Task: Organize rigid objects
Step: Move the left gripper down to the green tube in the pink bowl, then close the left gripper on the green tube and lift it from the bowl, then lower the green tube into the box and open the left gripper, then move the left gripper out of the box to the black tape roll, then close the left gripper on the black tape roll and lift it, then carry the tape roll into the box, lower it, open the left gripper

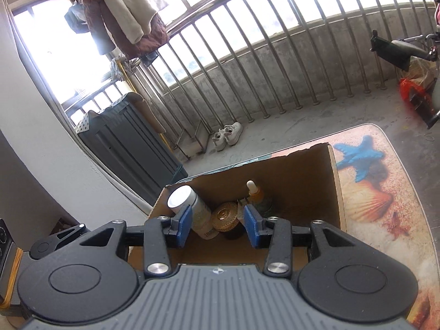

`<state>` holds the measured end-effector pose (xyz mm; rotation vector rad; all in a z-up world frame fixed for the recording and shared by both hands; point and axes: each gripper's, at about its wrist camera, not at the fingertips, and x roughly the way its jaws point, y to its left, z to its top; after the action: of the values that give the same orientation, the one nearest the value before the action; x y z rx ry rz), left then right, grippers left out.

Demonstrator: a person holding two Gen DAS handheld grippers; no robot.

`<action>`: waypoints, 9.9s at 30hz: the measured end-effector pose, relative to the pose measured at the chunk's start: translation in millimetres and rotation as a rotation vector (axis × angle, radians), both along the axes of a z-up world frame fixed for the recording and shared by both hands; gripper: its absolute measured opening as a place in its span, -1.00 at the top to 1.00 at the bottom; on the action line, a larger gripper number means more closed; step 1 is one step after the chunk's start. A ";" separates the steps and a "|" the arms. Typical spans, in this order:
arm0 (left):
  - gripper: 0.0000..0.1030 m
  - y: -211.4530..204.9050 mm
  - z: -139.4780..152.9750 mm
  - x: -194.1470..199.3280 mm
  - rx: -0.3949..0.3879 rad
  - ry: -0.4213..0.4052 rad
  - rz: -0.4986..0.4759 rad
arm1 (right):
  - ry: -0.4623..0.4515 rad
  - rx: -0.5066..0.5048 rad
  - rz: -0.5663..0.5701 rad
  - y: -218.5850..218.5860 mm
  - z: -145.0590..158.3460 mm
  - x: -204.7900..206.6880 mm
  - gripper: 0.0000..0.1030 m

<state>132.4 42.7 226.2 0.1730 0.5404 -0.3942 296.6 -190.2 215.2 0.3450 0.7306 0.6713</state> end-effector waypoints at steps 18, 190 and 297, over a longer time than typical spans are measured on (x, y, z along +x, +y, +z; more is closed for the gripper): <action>-0.27 26.7 -76.0 -61.7 -0.120 0.148 0.042 | -0.062 -0.039 0.065 -27.9 -24.0 -125.6 -0.07; 0.68 -21.5 -119.5 -95.7 0.008 0.010 0.062 | 0.283 0.200 0.049 -0.1 -165.8 -157.5 0.57; 0.61 -138.0 -111.5 224.6 0.385 0.374 -0.237 | 0.049 -0.220 -0.178 -29.5 -87.8 68.7 0.42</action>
<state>357.0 -95.4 114.7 0.5445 0.9685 -0.5555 365.3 -219.7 127.3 0.2222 0.8018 0.4106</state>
